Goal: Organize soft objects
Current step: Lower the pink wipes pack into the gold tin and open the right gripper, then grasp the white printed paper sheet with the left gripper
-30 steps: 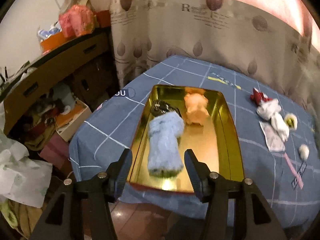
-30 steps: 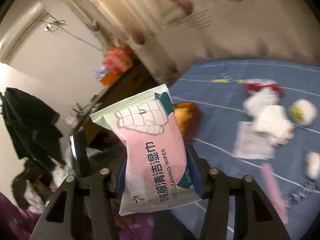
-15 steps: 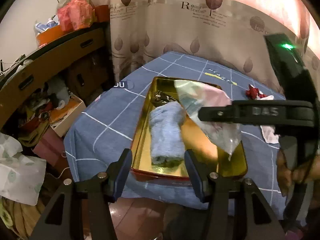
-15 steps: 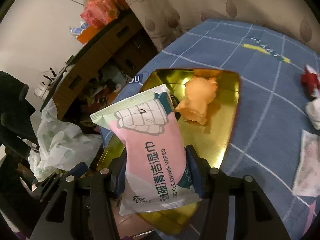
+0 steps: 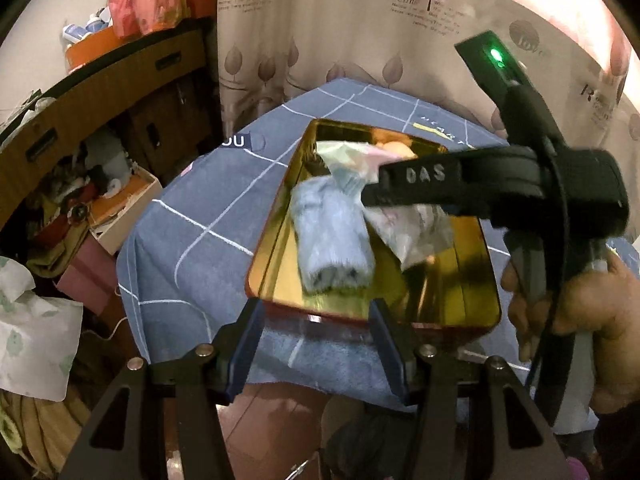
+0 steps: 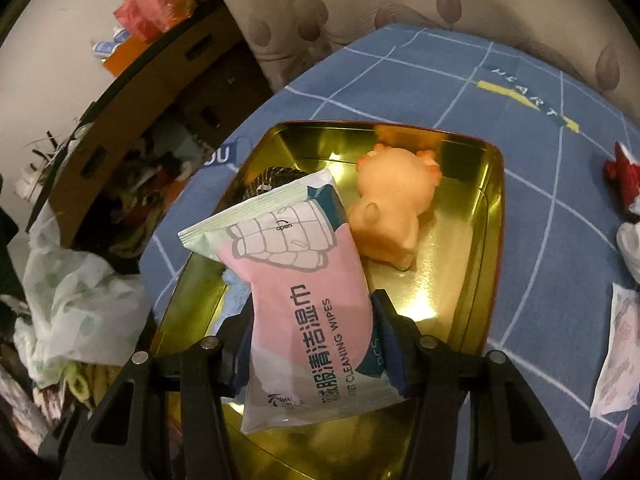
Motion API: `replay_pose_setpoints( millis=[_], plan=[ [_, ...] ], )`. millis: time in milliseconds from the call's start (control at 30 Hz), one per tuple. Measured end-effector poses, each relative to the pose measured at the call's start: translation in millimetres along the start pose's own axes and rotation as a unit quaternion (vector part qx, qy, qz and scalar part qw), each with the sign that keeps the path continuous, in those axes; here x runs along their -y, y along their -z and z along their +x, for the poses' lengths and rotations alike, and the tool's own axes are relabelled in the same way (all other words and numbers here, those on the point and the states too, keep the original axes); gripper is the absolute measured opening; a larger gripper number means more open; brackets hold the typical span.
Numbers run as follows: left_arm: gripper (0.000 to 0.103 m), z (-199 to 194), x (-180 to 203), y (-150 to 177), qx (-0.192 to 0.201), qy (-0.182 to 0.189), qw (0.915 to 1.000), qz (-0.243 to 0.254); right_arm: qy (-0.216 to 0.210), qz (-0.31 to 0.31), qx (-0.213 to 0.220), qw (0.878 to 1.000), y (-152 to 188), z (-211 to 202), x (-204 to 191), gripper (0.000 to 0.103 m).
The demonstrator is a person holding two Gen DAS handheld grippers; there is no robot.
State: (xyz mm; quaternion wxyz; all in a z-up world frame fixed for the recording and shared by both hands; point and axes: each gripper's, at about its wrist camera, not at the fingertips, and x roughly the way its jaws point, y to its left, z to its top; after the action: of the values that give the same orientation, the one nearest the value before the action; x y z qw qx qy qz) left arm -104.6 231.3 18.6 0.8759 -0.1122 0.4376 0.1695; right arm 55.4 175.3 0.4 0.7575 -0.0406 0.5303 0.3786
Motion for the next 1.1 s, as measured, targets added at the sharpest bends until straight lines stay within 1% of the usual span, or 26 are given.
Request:
replay_pose_setpoints(
  millis=[100, 267, 300, 333, 400, 500, 567, 667, 733, 800, 867, 900, 933, 967, 1000, 1067, 1100],
  plan=[
    [0.055, 2, -1, 1, -0.003, -0.005, 1.0000, -0.002, 0.006, -0.003, 0.004, 1.000, -9, 6, -2, 0.050],
    [0.055, 3, -4, 1, -0.007, -0.004, 0.9999, -0.010, 0.011, -0.018, 0.012, 1.000, -18, 14, -10, 0.053],
    [0.055, 3, -4, 0, -0.008, -0.003, 0.9999, -0.010, 0.012, -0.018, 0.015, 1.000, -18, 14, -11, 0.055],
    [0.055, 4, -4, 0, -0.008, -0.004, 0.9999, -0.010, 0.011, -0.018, 0.017, 1.000, -16, 13, -11, 0.060],
    [0.055, 4, -2, 1, -0.009, -0.007, 0.9999, -0.008, 0.004, -0.014, 0.027, 1.000, -12, 6, -8, 0.066],
    [0.055, 4, 0, 1, -0.009, -0.009, 0.9999, -0.004, 0.005, -0.011, 0.057, 0.998, -6, -10, -5, 0.070],
    [0.055, 4, 0, 1, -0.007, -0.011, 0.9999, -0.001, -0.014, -0.002, 0.083, 0.996, -2, -27, 1, 0.071],
    [0.055, 4, 3, 2, -0.006, -0.015, 0.9999, 0.005, -0.027, 0.009, 0.121, 0.992, 8, -54, 11, 0.074],
    [0.055, 3, 4, 2, -0.006, -0.017, 0.9998, 0.007, -0.030, 0.013, 0.145, 0.989, 18, -73, 20, 0.076],
    [0.055, 2, 5, 2, -0.003, -0.018, 0.9998, 0.010, -0.025, 0.019, 0.171, 0.985, 35, -95, 34, 0.079],
    [0.055, 1, 6, 3, -0.001, -0.018, 0.9998, 0.011, -0.003, 0.029, 0.199, 0.980, 64, -122, 58, 0.082],
    [0.055, 0, 7, 3, 0.000, -0.018, 0.9997, 0.013, 0.015, 0.036, 0.208, 0.977, 80, -136, 74, 0.082],
    [0.055, -1, 8, 4, 0.001, -0.019, 0.9997, 0.015, 0.030, 0.041, 0.212, 0.976, 91, -143, 84, 0.082],
    [0.055, -2, 10, 4, 0.003, -0.021, 0.9996, 0.018, 0.057, 0.053, 0.215, 0.973, 109, -155, 105, 0.082],
    [0.055, -3, 12, 4, 0.006, -0.023, 0.9995, 0.022, 0.073, 0.062, 0.216, 0.972, 122, -163, 119, 0.082],
    [0.055, -6, 17, 5, 0.011, -0.027, 0.9991, 0.033, 0.133, 0.085, 0.209, 0.965, 153, -183, 160, 0.082],
    [0.055, -9, 21, 5, 0.015, -0.029, 0.9987, 0.039, 0.171, 0.097, 0.205, 0.959, 168, -192, 182, 0.082]
  ],
)
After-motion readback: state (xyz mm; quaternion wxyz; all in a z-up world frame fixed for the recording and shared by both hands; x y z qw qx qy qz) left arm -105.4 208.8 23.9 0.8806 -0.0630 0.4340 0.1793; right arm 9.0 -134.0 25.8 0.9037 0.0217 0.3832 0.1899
